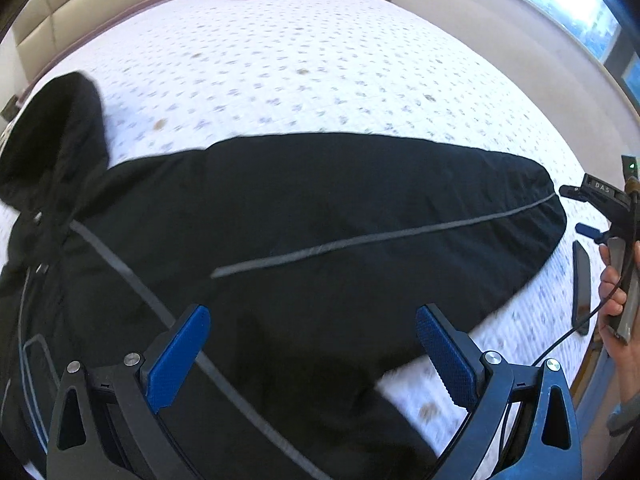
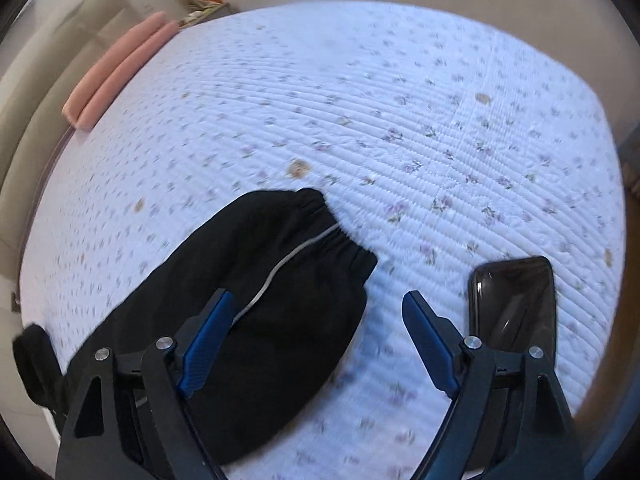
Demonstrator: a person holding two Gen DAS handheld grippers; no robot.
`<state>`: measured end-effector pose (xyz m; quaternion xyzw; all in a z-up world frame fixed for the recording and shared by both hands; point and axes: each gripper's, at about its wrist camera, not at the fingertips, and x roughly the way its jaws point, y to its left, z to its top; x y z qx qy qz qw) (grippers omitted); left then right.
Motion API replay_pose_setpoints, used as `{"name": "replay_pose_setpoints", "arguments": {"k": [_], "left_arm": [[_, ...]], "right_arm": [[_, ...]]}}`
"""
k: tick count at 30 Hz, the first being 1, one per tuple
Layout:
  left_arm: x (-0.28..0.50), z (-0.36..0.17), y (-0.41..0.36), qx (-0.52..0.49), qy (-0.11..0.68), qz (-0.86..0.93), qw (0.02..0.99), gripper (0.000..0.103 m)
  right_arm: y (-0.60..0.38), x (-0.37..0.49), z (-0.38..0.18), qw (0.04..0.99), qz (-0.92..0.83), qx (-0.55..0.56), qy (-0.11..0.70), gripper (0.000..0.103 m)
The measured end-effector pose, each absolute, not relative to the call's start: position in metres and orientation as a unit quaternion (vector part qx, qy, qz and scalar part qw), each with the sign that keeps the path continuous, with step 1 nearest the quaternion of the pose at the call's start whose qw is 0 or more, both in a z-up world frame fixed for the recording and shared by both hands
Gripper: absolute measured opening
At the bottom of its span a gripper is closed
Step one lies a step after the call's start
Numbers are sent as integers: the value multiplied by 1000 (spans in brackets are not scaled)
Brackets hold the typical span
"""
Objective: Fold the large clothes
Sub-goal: 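Grasp the jacket sleeve cuff with the right gripper, then fold the held sleeve across the jacket front with the right gripper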
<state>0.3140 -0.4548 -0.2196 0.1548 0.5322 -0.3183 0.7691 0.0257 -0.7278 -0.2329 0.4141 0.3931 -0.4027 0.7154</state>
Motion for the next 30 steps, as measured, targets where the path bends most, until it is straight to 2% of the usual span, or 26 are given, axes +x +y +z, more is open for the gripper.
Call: {"name": "replay_pose_setpoints", "arguments": {"k": [2, 4, 5, 6, 7, 8, 9, 11, 12, 15, 18, 24, 30], "left_arm": [[320, -227, -471, 157, 533, -326, 764, 103], [324, -235, -485, 159, 536, -330, 760, 103], [327, -241, -491, 161, 540, -331, 757, 102], [329, -246, -496, 162, 543, -331, 755, 102], [329, -252, -501, 164, 545, -331, 753, 102], [329, -257, -507, 167, 548, -332, 750, 96], [329, -262, -513, 170, 551, -335, 746, 90], [327, -269, -524, 188, 546, -331, 747, 81], [325, -269, -530, 201, 537, -331, 749, 75], [324, -263, -542, 191, 534, -355, 743, 65], [325, -269, -553, 178, 547, -372, 728, 65], [321, -285, -564, 204, 538, -372, 728, 68], [320, -271, -556, 198, 546, -364, 729, 69]], "right_arm": [[-743, 25, -247, 705, -395, 438, 394, 86], [-751, 27, -258, 703, -380, 453, 396, 77], [-755, 30, -264, 703, -367, 463, 397, 67], [-756, 35, -271, 704, -352, 471, 397, 63], [-755, 40, -274, 706, -349, 468, 402, 62], [-753, 45, -274, 710, -353, 453, 407, 57], [-750, 49, -271, 717, -353, 438, 412, 46], [-745, 52, -262, 727, -343, 432, 409, 32], [-743, 53, -255, 732, -339, 429, 406, 27], [-729, 51, -215, 767, -341, 384, 385, 24], [-720, 52, -194, 786, -345, 348, 377, 24], [-740, 60, -269, 728, -346, 390, 445, 25], [-735, 67, -261, 725, -358, 378, 451, 25]]}}
